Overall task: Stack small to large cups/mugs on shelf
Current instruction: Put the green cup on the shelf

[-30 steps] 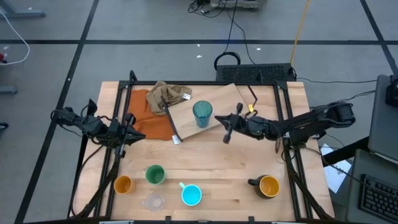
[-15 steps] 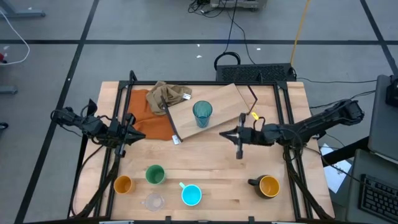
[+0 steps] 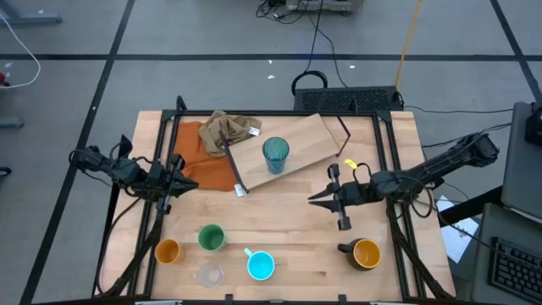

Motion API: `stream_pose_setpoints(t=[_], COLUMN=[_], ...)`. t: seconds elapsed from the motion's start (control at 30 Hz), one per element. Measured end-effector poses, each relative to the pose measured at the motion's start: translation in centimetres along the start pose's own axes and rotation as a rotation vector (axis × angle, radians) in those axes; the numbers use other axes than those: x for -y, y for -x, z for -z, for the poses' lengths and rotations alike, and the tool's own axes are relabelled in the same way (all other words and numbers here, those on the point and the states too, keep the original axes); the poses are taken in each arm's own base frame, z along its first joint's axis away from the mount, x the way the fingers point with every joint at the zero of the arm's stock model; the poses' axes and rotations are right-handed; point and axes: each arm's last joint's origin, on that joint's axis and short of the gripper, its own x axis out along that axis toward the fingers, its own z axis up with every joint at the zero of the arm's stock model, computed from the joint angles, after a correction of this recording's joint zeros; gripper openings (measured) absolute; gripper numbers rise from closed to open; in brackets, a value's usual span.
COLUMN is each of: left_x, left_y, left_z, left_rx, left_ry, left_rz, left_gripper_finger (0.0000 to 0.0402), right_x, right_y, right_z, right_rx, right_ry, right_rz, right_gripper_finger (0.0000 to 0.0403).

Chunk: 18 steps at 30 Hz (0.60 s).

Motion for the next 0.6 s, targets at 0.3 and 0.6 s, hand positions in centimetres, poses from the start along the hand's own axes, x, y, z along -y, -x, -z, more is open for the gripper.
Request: stream_pose_setpoints(t=[0.3,0.6], left_x=[0.0,0.0], left_y=[0.0,0.0], left_z=[0.0,-0.1], left_rx=[0.001,0.014], left_ry=[0.04,0.053], left_rz=[0.0,0.002], left_gripper_finger=[0.0026,0.0026], right_x=[-0.9,-0.9], right_y=[0.2,0.3], right_z=[-0.8,-1.0], right_rx=[0.068,0.092], right_ry=[-0.037,0.008], right_rz=[-0.038,-0.038], right_gripper_finger=[0.0159,0.0182])
